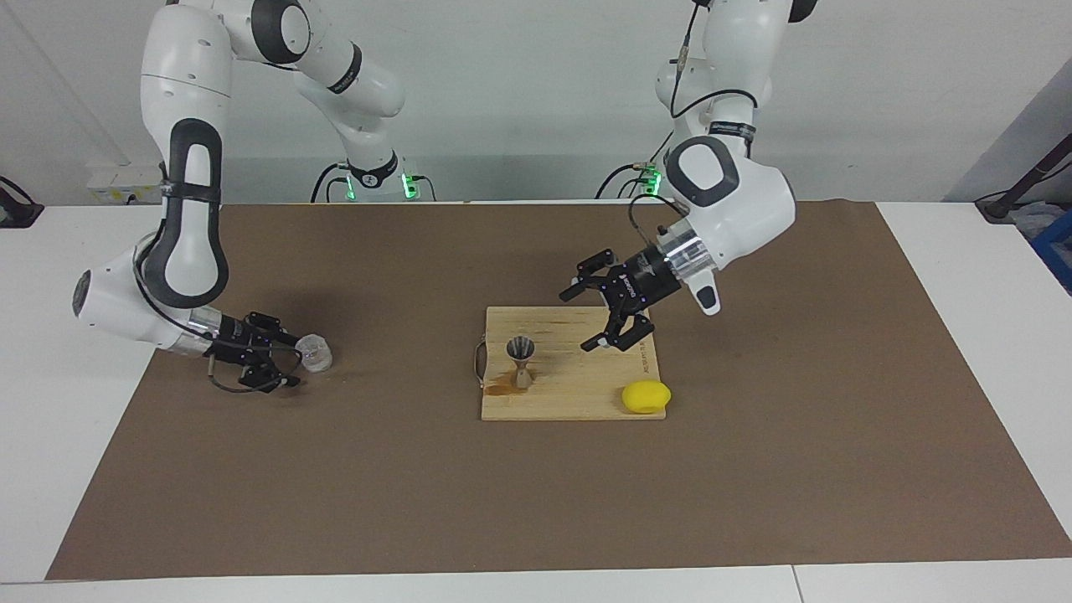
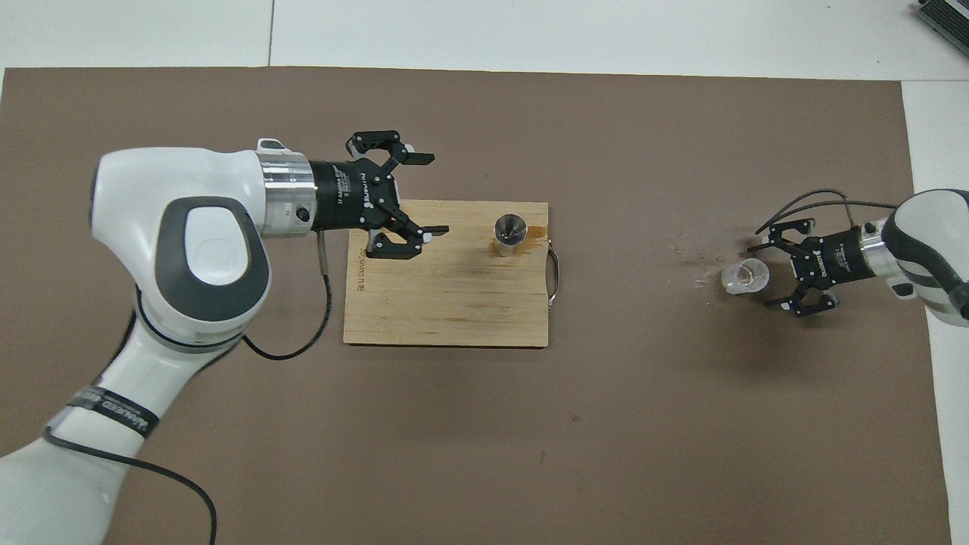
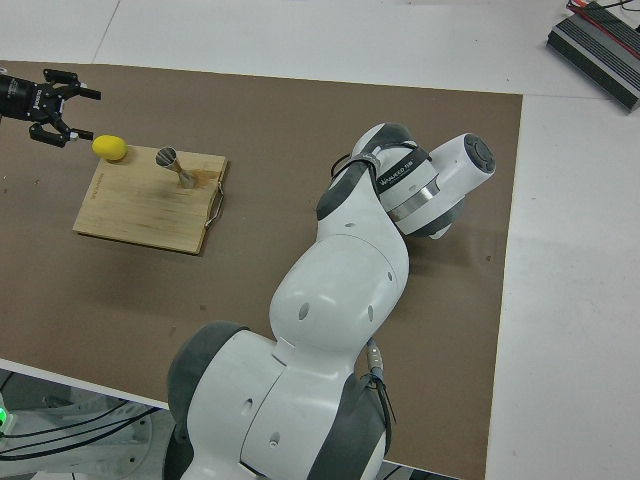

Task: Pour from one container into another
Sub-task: 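Withdraw the left gripper while the right gripper grasps the clear glass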

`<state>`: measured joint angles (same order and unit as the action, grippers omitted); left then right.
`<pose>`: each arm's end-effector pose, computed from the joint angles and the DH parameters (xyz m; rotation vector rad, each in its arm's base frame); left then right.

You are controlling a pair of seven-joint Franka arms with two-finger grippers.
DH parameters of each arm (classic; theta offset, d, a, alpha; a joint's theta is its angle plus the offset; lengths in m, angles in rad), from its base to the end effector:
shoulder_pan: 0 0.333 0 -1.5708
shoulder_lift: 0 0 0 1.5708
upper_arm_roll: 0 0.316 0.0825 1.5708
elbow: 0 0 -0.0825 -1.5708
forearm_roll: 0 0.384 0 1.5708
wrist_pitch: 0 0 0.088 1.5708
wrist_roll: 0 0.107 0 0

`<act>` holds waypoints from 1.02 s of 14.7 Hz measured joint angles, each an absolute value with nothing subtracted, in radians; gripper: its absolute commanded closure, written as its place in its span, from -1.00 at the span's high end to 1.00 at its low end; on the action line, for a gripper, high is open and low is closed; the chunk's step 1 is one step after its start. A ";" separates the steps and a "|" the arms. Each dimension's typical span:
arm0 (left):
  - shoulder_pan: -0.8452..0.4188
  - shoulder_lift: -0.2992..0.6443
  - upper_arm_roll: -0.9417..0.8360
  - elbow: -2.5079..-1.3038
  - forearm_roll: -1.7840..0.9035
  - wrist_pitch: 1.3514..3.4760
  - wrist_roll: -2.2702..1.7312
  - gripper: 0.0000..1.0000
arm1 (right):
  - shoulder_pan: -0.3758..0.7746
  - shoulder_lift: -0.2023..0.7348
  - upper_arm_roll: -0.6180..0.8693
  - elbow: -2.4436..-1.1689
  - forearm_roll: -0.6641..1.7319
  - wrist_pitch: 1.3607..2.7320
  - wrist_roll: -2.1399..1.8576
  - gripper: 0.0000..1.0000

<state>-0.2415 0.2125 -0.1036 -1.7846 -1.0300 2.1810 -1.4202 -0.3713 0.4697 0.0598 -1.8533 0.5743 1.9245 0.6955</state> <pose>0.5972 -0.2439 0.4696 1.6003 1.6989 -0.7506 0.5831 -0.1496 0.2522 -2.0766 1.6164 0.6542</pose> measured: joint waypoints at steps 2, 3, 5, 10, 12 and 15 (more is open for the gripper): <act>-0.160 0.213 -0.103 -1.731 -0.870 2.062 -1.421 1.00 | -0.370 0.470 0.062 -1.861 0.587 1.915 0.695 0.98; -0.126 0.216 -0.102 -1.706 -0.785 2.018 -1.419 1.00 | -0.370 0.470 0.062 -1.865 0.589 1.912 0.695 0.98; -0.088 0.231 -0.103 -1.651 -0.620 1.969 -1.418 1.00 | -0.369 0.470 0.064 -1.871 0.605 1.910 0.695 0.98; -0.037 0.252 -0.102 -1.589 -0.391 1.958 -1.288 1.00 | -0.359 0.470 0.067 -1.879 0.622 1.910 0.695 0.90; -0.024 0.250 -0.101 -1.585 -0.321 1.954 -1.129 1.00 | -0.359 0.470 0.067 -1.885 0.652 1.910 0.695 0.74; -0.019 0.249 -0.100 -1.583 -0.235 1.953 -0.982 1.00 | -0.359 0.469 0.067 -1.887 0.657 1.909 0.695 0.26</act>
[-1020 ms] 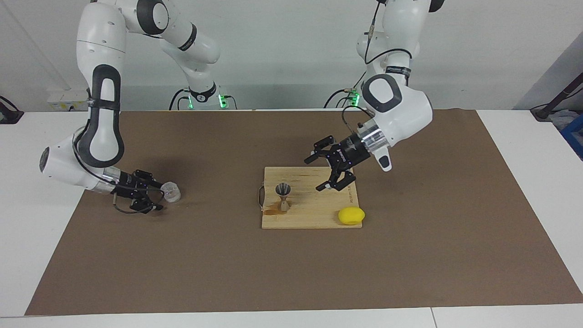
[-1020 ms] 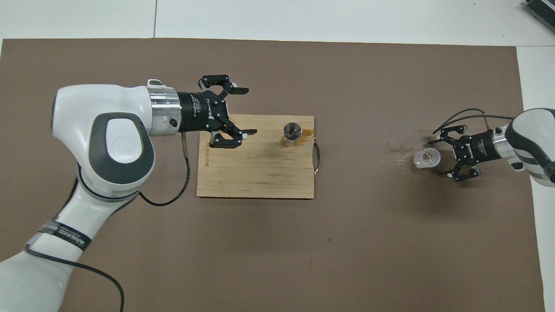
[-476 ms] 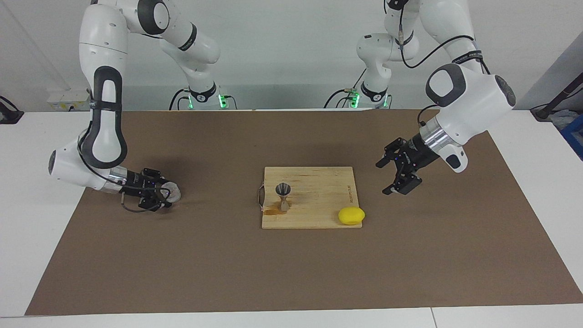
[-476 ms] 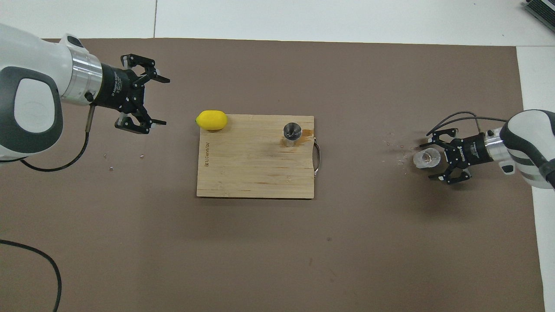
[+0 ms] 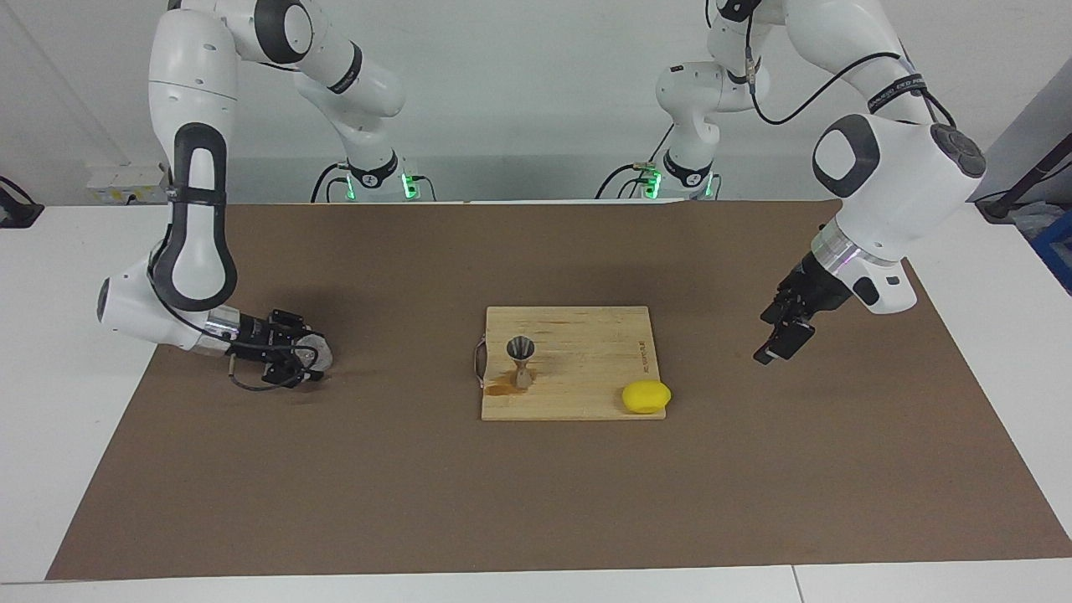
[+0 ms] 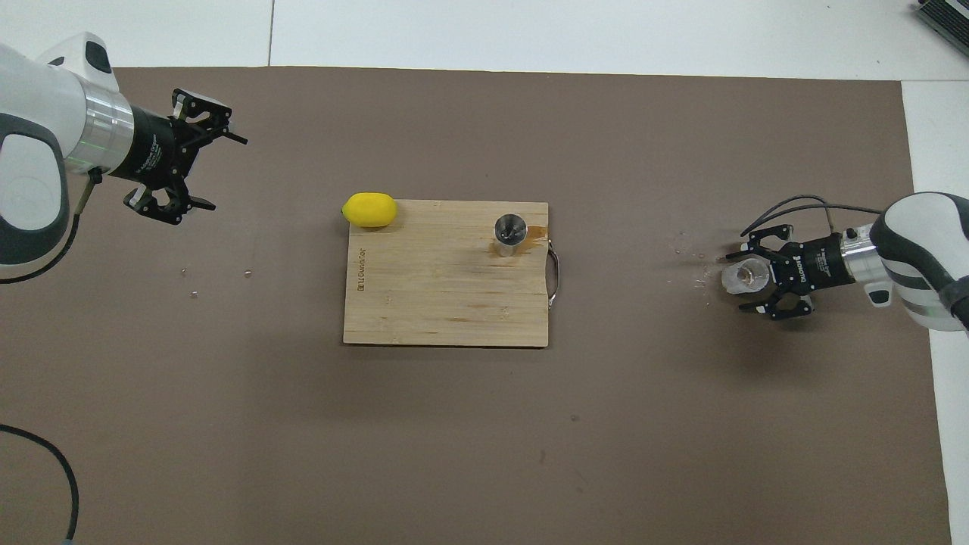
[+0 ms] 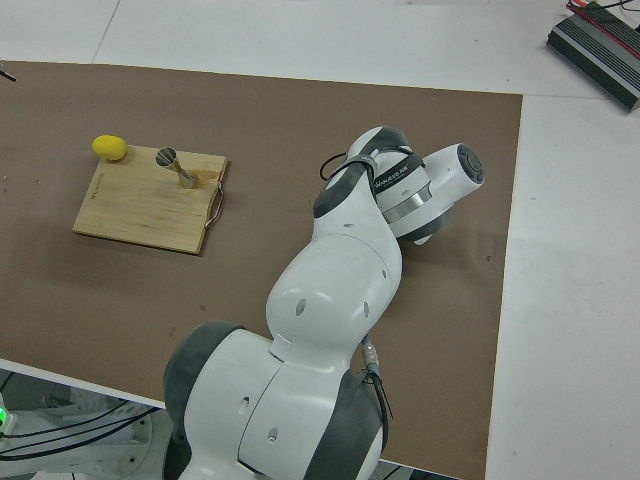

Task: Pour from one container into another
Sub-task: 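Withdraw the left gripper while the right gripper grasps the clear glass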

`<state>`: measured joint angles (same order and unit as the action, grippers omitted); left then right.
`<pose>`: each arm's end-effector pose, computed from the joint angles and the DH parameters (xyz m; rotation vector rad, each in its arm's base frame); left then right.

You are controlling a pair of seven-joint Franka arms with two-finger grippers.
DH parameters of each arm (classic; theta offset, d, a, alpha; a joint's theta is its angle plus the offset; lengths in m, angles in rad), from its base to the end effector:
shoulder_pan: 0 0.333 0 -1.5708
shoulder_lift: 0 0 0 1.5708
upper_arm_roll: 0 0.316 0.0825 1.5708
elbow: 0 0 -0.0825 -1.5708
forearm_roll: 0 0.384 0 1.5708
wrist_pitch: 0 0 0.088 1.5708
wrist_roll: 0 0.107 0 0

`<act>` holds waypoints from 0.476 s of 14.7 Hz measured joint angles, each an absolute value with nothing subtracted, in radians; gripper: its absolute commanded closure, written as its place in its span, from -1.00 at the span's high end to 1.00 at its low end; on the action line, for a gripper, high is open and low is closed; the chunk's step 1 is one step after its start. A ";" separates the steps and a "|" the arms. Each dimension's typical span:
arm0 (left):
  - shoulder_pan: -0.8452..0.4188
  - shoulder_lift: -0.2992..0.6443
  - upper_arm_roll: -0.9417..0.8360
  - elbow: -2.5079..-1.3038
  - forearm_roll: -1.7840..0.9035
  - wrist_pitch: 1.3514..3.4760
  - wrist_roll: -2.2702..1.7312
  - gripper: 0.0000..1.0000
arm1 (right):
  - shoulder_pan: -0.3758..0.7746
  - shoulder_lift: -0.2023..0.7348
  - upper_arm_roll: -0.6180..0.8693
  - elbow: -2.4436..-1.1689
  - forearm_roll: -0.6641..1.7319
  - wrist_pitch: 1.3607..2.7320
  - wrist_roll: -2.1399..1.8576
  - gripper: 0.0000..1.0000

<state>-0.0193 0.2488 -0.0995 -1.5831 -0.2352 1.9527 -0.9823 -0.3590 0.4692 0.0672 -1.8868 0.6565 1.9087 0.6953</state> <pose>0.6449 -0.0863 0.5068 2.5545 1.3020 -0.0381 0.5776 -0.1293 0.2423 -1.9911 1.6047 0.7239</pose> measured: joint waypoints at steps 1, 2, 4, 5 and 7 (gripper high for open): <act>-0.019 0.249 -0.100 -1.581 -0.199 1.952 -0.945 1.00 | -0.360 0.468 0.067 -1.887 0.657 1.906 0.695 0.05; -0.019 0.249 -0.101 -1.578 -0.160 1.950 -0.898 1.00 | -0.360 0.466 0.067 -1.887 0.657 1.906 0.695 -0.32; -0.020 0.245 -0.102 -1.573 -0.106 1.946 -0.772 1.00 | -0.361 0.463 0.066 -1.886 0.657 1.899 0.695 -1.00; -0.020 0.243 -0.102 -1.570 -0.075 1.938 -0.706 1.00 | -0.361 0.461 0.065 -1.884 0.659 1.891 0.697 -1.00; -0.020 0.239 -0.103 -1.559 -0.012 1.917 -0.591 1.00 | -0.361 0.458 0.065 -1.879 0.662 1.889 0.720 -1.00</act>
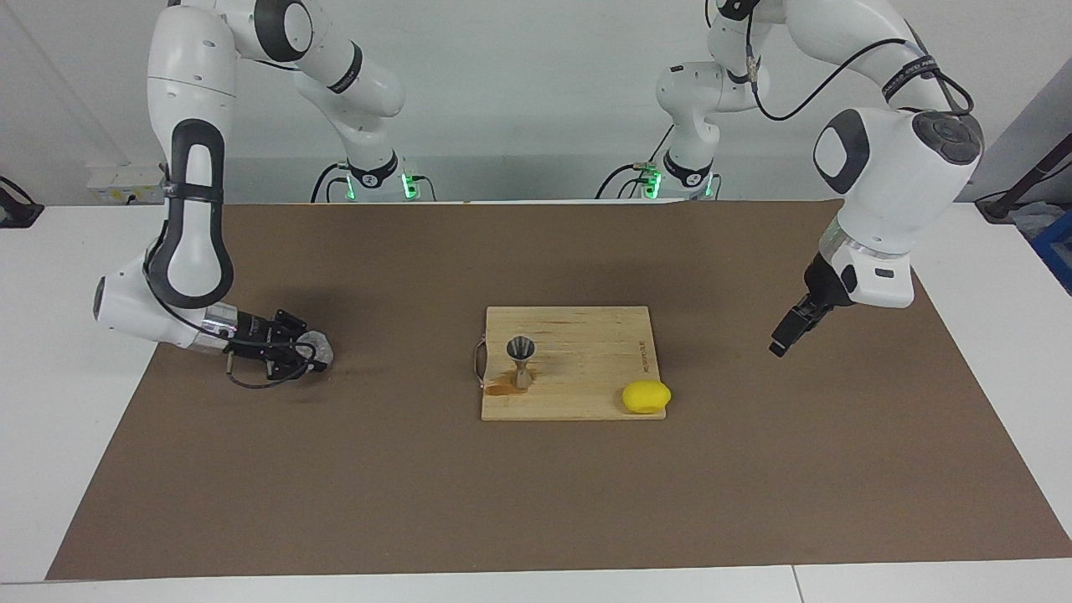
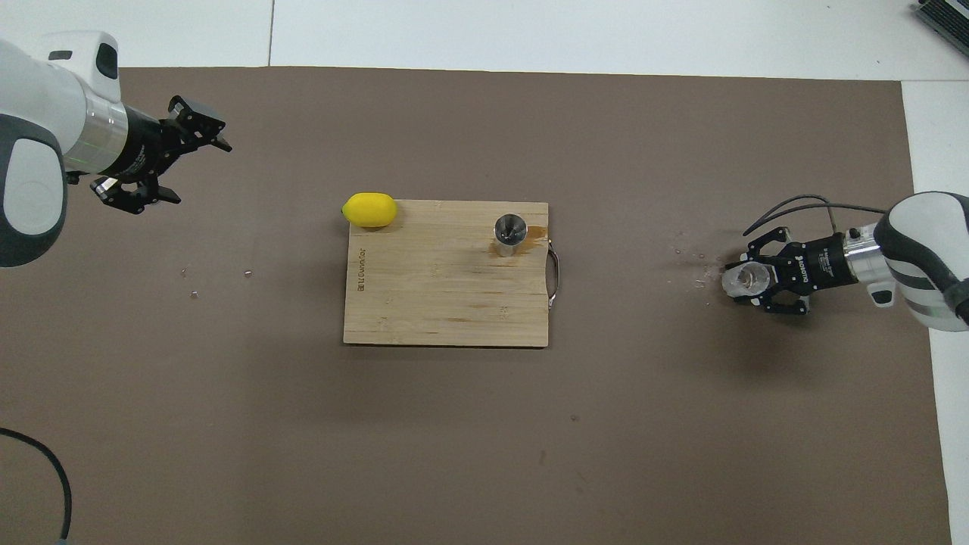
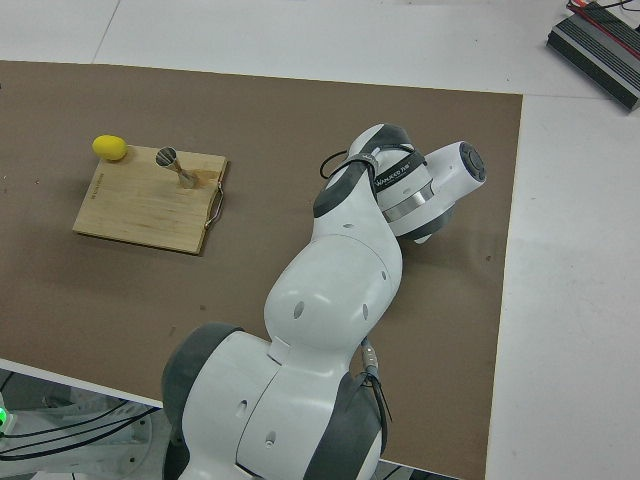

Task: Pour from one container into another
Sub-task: 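Withdraw the left gripper while the right gripper grasps the clear glass, then lift the clear glass with the right gripper and carry it over the cup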

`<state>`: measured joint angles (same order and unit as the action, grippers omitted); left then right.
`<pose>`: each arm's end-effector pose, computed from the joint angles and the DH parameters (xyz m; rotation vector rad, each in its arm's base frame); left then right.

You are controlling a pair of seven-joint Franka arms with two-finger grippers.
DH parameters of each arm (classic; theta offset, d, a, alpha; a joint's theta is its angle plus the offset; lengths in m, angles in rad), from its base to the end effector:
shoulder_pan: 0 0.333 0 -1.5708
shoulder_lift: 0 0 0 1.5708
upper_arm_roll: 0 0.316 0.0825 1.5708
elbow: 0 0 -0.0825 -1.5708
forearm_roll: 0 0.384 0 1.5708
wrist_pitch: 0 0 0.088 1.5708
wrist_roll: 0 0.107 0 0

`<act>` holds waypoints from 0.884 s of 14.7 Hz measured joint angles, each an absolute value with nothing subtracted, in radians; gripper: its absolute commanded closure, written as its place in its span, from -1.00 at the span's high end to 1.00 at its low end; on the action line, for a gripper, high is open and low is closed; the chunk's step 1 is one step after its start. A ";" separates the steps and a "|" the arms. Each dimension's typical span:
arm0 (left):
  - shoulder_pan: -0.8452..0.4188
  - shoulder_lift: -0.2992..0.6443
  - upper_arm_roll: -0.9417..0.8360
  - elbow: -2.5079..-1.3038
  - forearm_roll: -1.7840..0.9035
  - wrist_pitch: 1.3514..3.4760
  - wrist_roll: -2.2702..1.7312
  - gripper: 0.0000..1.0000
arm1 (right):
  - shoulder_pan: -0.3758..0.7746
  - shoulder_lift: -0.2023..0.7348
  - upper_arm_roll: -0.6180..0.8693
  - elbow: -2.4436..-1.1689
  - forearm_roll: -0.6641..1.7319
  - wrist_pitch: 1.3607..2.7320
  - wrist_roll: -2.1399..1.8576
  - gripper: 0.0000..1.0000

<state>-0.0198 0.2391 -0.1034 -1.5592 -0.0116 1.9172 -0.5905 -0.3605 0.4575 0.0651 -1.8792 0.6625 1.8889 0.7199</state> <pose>0.6433 -0.0740 0.5192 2.9767 0.7205 0.1537 0.5790 -0.1302 0.2519 -1.9696 1.6204 0.7326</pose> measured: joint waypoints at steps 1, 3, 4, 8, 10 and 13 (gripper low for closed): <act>-0.020 0.236 -0.104 -1.554 0.001 1.910 -0.526 1.00 | -0.360 0.452 0.066 -1.874 0.663 1.889 0.747 -1.00; -0.020 0.219 -0.105 -1.550 0.008 1.882 -0.382 1.00 | -0.354 0.431 0.070 -1.859 0.663 1.888 0.815 -1.00; -0.019 0.205 -0.103 -1.550 0.008 1.851 -0.306 1.00 | -0.342 0.415 0.070 -1.853 0.663 1.888 0.855 -1.00; -0.017 0.130 -0.097 -1.549 0.009 1.725 -0.111 1.00 | -0.241 0.364 0.071 -1.814 0.663 1.893 1.040 -1.00; -0.017 0.084 -0.099 -1.549 0.009 1.663 -0.094 1.00 | -0.182 0.358 0.070 -1.788 0.663 1.928 1.134 -1.00; -0.017 0.022 -0.100 -1.550 0.009 1.572 -0.053 1.00 | -0.109 0.358 0.070 -1.753 0.629 1.972 1.262 -1.00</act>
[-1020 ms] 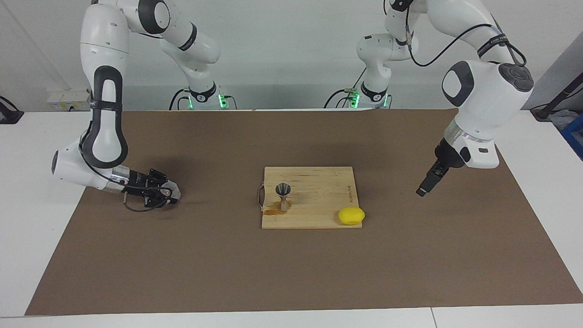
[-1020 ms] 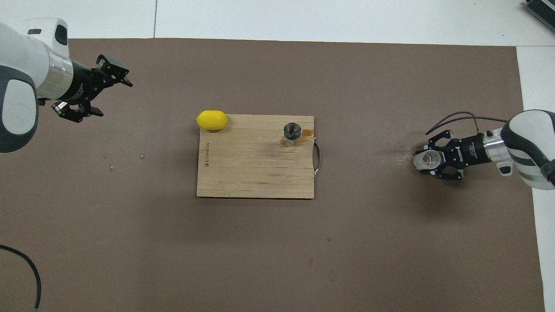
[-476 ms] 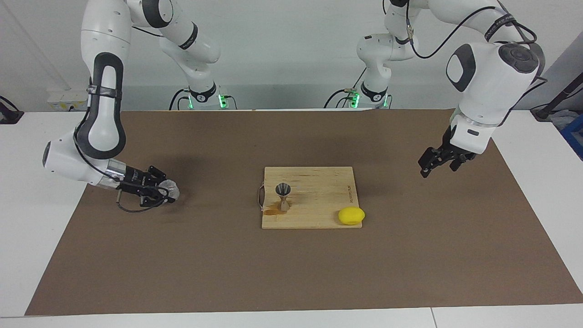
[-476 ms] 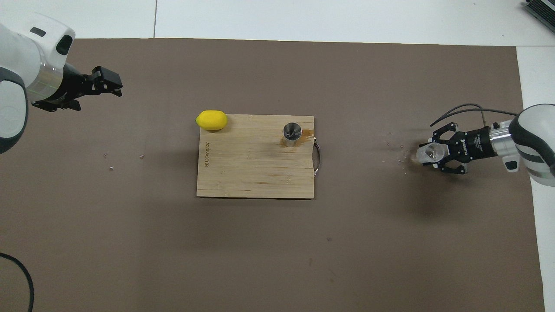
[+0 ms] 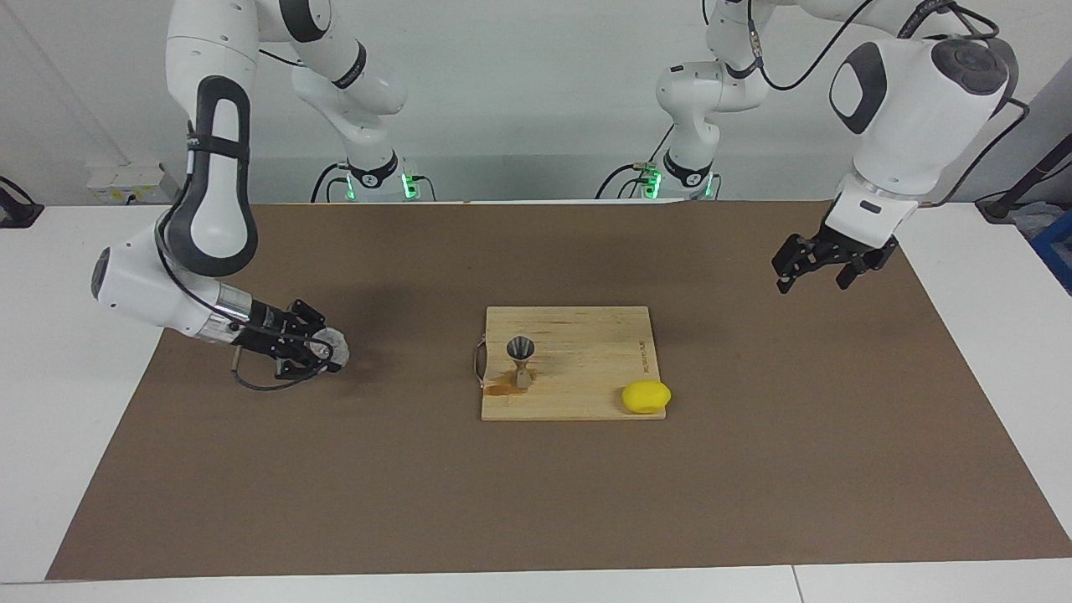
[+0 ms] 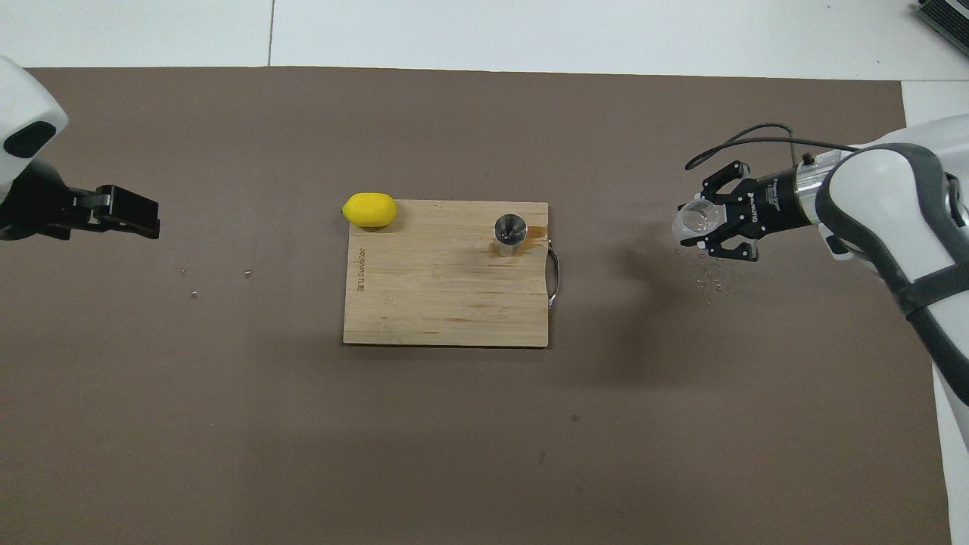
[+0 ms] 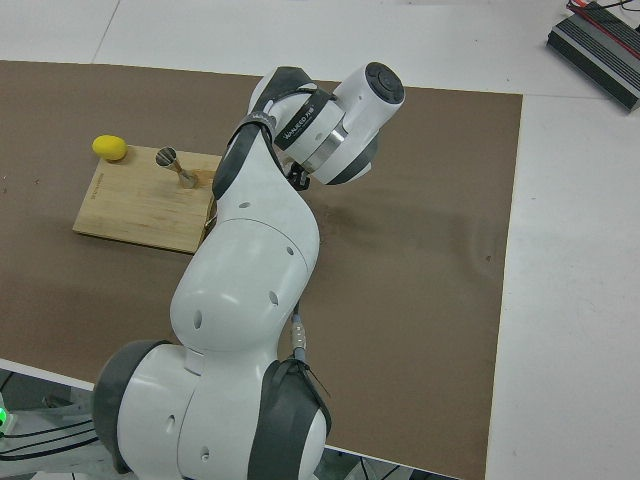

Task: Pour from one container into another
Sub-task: 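Lift the clear glass with the right gripper and carry it over the cup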

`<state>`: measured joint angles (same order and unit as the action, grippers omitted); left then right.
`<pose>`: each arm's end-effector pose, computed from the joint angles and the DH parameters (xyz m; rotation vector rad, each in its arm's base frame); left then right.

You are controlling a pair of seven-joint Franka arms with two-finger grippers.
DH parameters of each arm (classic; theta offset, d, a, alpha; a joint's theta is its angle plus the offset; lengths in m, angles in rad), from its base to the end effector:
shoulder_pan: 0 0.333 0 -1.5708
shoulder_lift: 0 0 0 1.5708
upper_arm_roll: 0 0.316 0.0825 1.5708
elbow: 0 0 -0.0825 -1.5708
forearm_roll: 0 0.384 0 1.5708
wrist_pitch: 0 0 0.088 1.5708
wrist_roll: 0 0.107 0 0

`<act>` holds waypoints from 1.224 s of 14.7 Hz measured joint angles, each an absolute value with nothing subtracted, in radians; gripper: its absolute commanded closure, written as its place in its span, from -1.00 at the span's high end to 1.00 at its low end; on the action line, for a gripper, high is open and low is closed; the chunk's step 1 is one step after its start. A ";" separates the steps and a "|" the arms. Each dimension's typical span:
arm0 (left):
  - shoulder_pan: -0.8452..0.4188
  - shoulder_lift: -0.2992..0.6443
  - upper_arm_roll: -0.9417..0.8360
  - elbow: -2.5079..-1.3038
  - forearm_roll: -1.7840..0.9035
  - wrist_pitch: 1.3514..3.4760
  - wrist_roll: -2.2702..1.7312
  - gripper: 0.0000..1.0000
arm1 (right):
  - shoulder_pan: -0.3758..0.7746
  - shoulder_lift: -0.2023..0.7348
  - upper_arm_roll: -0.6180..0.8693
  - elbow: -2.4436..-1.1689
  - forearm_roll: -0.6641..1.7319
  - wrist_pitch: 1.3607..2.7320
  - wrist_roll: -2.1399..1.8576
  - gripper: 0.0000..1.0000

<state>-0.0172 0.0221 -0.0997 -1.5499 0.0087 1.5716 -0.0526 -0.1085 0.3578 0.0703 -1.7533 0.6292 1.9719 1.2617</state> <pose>0.5578 -0.0639 0.6222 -3.1335 0.1008 -0.0004 0.6393 0.0097 0.3671 -1.8663 1.9162 0.6157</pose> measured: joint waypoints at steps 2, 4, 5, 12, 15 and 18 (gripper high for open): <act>-0.017 -0.006 -0.099 -1.553 0.007 1.542 -0.032 1.00 | -0.059 0.358 0.071 -1.727 0.598 1.996 1.351 -1.00; -0.016 -0.024 -0.096 -1.581 -0.003 1.540 -0.030 1.00 | -0.007 0.360 0.071 -1.699 0.578 2.022 1.409 -1.00; -0.010 -0.031 -0.095 -1.597 -0.009 1.541 -0.030 1.00 | 0.021 0.363 0.071 -1.687 0.567 2.034 1.438 -1.00; 0.033 -0.078 -0.099 -1.603 -0.044 1.536 -0.018 1.00 | 0.196 0.412 0.070 -1.613 0.462 2.145 1.686 -1.00; 0.033 -0.080 -0.101 -1.604 -0.044 1.535 -0.018 1.00 | 0.250 0.445 0.070 -1.551 0.367 2.147 1.767 -1.00; 0.037 -0.080 -0.096 -1.604 -0.043 1.531 -0.018 1.00 | 0.285 0.469 0.070 -1.514 0.278 2.147 1.784 -1.00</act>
<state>0.0369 -0.0803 -0.0964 -1.6043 -0.0433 1.5310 -0.0179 0.2849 0.4686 0.0702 -1.5140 0.2778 2.1469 1.7839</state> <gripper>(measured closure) 0.000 0.493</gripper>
